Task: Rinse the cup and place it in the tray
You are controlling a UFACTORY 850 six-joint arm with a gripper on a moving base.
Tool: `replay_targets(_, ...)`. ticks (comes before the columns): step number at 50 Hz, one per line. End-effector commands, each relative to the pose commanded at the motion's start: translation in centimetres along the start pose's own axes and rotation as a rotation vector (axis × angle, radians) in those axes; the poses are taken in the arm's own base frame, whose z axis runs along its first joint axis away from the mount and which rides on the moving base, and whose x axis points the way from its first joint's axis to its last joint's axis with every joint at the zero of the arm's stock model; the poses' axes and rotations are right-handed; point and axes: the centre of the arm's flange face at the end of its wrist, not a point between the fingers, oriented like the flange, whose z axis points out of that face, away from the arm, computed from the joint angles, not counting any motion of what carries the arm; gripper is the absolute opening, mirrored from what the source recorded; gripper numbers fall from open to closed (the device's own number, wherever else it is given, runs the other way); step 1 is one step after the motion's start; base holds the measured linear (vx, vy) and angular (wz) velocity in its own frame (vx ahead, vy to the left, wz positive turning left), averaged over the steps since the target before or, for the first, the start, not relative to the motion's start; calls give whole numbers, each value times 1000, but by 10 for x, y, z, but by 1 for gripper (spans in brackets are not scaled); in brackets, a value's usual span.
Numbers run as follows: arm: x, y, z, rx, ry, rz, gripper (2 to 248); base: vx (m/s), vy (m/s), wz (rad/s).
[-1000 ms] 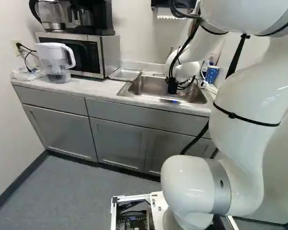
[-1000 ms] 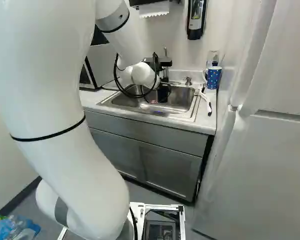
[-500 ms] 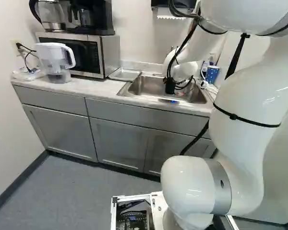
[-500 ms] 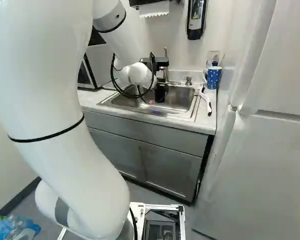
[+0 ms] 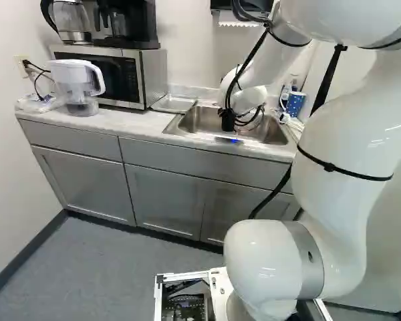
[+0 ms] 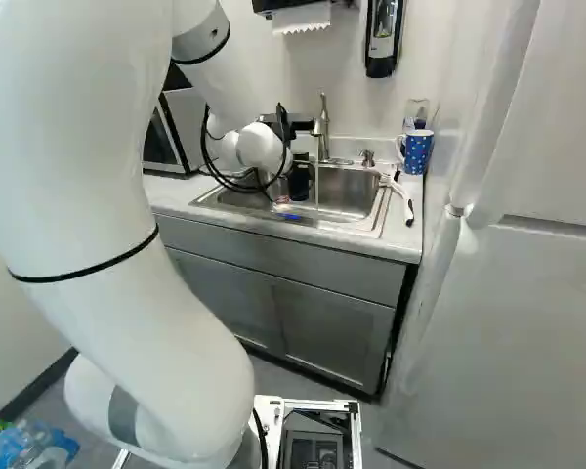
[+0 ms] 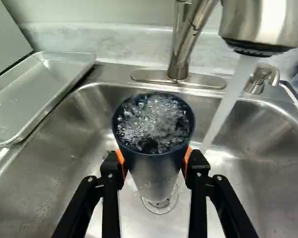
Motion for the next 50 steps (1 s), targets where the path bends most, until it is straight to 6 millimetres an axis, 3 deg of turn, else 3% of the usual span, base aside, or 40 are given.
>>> replay_targets(29, 15, -42, -15, 72, 40, -43, 124, 0, 0, 0)
replay_targets(50, 39, -55, -20, 92, 85, -52, 124, 0, 0, 0)
